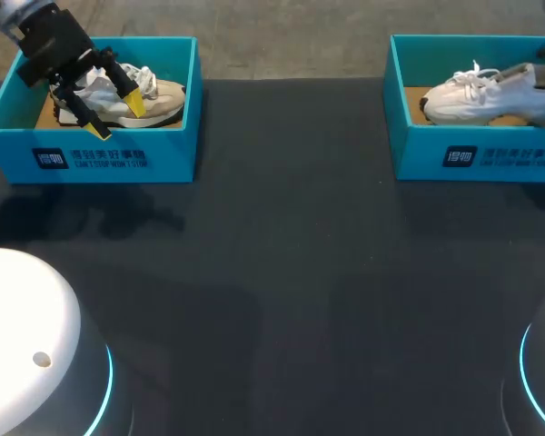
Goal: Take the shoe out of the shoebox, open the shoe tongue, remove and reinsert the insole, then place the shoe into the shoebox
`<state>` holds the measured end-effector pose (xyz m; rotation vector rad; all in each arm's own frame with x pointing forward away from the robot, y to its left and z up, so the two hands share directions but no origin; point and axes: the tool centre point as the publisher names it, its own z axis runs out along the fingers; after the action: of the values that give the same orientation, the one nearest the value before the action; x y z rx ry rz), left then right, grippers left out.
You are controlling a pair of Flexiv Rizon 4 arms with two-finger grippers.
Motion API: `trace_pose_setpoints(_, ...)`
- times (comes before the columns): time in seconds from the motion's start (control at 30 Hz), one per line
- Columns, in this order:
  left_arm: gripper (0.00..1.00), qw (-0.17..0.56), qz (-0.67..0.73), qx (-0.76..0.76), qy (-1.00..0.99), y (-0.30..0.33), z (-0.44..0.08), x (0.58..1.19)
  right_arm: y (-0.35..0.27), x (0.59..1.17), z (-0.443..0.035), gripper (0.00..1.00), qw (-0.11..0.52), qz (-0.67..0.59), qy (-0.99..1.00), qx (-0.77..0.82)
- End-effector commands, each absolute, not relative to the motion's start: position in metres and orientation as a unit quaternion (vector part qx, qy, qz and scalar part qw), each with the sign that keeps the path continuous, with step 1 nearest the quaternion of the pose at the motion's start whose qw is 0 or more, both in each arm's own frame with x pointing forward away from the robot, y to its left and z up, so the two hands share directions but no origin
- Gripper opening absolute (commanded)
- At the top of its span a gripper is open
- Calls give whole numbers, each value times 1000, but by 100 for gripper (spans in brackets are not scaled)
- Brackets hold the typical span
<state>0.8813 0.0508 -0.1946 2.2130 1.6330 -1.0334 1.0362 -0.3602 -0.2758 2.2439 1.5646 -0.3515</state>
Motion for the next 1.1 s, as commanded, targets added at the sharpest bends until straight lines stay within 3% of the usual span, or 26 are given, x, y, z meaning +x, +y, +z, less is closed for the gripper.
trace_pose_setpoints(0.03,100,101,-349,750,553,51,-194,881,-362,1030,-276,0,193,-121,557,799)
trace_pose_setpoints(1.1,100,101,-349,750,553,51,-194,881,-356,1006,-302,0,172,-134,567,794)
